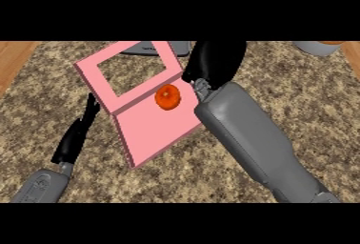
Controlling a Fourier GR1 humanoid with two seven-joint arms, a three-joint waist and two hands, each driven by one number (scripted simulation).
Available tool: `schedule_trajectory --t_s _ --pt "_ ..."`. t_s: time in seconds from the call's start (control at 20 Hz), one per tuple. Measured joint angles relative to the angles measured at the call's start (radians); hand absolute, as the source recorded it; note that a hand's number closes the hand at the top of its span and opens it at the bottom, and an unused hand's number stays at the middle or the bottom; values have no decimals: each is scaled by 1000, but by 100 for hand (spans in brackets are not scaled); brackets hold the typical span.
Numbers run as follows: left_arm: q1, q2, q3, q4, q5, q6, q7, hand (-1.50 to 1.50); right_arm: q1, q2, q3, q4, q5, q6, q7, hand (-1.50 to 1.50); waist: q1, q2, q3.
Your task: Pick the squash from the tray and place it in the cardboard box
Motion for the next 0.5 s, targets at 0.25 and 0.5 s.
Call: schedule_trajectory --t_s 0.25,0.5 --pt "13 3 10 -3 1 11 5 0 54 1 -44 -102 62 -133 -17 -150 -22 -3 1" --pt "29 5 23 -6 3 26 13 0 160 4 -58 -223 160 -264 -45 -150 -45 -7 2"
